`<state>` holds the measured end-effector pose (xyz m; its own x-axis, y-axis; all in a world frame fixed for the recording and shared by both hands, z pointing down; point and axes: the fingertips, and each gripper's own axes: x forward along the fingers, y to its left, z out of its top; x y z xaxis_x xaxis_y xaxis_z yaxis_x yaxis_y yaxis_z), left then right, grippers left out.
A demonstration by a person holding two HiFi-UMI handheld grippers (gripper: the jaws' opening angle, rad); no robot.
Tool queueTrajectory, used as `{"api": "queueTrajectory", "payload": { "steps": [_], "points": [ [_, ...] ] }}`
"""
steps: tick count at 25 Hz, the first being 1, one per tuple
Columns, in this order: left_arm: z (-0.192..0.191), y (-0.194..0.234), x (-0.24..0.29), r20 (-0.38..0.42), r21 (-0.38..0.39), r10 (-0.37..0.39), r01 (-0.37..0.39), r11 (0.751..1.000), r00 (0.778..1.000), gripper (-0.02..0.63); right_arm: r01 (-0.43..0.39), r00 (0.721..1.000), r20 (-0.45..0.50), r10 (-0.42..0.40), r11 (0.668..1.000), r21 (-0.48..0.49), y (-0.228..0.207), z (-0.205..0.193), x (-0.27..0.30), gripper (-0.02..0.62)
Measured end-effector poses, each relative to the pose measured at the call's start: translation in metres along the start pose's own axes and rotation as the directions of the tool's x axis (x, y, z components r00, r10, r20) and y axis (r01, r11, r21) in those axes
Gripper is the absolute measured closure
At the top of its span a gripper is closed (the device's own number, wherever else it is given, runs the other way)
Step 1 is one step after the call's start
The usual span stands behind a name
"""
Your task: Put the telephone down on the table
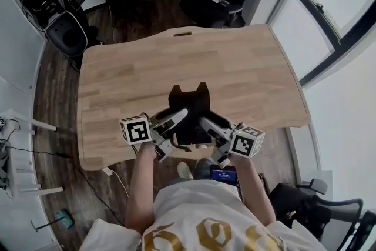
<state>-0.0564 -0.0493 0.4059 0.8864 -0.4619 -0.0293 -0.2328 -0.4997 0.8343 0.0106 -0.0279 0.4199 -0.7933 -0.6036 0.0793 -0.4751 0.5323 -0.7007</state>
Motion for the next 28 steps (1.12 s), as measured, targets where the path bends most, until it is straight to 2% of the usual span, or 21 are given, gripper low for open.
{"api": "queueTrajectory", "payload": {
  "steps": [6,12,28],
  "points": [
    [0.016,0.013,0.003,0.006,0.022,0.011,-0.011,1.0,1.0,0.396,-0.01,1.0,-0.013,0.009,1.0,-0.004,-0.01,0.007,0.019,0.397],
    [0.03,0.024,0.01,0.021,0.008,0.007,-0.007,1.0,1.0,0.396,-0.02,1.0,-0.008,0.02,1.0,0.004,-0.02,0.018,0.031,0.397],
    [0.025,0.075,0.018,0.011,-0.079,0.063,-0.062,0.995,0.998,0.396,0.018,0.997,-0.071,-0.014,0.998,0.064,-0.063,0.002,0.052,0.397]
  ]
}}
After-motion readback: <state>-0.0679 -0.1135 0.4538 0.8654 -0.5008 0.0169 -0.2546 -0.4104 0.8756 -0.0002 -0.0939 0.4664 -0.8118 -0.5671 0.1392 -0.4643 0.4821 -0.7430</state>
